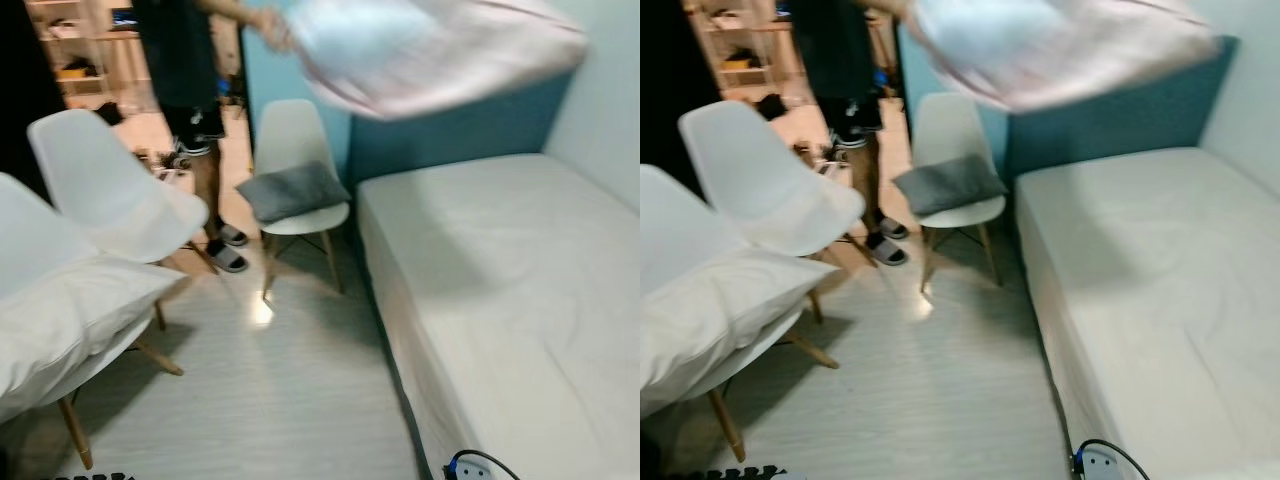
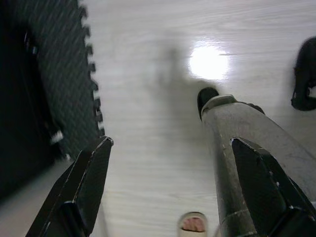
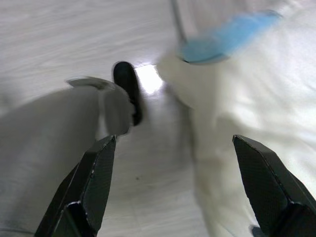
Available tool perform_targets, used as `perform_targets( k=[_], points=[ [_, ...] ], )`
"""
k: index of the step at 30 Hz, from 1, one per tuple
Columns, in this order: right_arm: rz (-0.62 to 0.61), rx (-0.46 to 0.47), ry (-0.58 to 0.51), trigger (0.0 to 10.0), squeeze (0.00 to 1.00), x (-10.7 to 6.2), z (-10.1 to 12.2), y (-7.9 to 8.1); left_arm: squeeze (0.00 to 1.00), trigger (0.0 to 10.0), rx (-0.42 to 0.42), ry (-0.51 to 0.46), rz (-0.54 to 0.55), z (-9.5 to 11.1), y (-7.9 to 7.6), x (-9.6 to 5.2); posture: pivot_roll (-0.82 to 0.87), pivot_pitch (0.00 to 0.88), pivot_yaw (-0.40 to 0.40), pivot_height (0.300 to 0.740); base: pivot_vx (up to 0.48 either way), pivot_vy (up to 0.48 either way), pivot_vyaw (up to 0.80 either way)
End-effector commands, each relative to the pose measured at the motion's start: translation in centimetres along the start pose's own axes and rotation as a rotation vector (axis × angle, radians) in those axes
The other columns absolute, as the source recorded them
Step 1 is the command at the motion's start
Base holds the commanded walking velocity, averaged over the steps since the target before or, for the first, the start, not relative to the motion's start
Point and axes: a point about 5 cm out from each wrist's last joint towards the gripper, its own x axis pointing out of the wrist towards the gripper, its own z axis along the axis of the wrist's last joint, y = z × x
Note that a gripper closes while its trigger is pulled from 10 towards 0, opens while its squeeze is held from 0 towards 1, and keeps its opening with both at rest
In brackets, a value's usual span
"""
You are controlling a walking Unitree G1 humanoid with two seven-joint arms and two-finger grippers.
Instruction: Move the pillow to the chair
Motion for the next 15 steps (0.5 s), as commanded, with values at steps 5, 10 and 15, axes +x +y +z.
perform_targets(
  k=[5,10,15],
  points=[
    [0.007,-0.02,-0.009,10.0,0.0,0.1,0.4,0.7,0.0,10.0,0.045,0.0,0.002,0.2,0.1,0.0,-0.09,0.058,0.021,0.74,0.0,0.0,-0.73],
    [0.028,-0.059,-0.021,10.0,0.0,0.1,0.8,1.3,0.0,10.0,0.079,-0.01,-0.003,0.5,-0.1,0.1,-0.08,0.058,0.02,0.74,0.0,0.0,-0.73],
    [0.037,-0.092,-0.024,10.0,0.0,0.1,1.0,1.2,0.0,10.0,0.087,-0.014,-0.004,0.7,-0.1,0.1,-0.09,0.059,0.022,0.74,0.0,0.0,-0.73]
  ],
)
